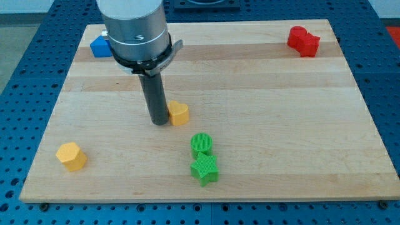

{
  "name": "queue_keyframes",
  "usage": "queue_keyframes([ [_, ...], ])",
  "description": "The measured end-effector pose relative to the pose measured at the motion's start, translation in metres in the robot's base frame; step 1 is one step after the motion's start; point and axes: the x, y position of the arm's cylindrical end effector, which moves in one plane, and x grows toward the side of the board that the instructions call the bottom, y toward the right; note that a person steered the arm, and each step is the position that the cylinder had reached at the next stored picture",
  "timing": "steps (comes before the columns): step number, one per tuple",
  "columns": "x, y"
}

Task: Push the yellow heart above the green circle

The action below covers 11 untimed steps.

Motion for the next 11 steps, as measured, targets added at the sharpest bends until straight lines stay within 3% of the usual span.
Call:
queue_keyframes([
  [3,0.004,0.013],
  [6,-0.032,0.0],
  [11,0.005,0.029],
])
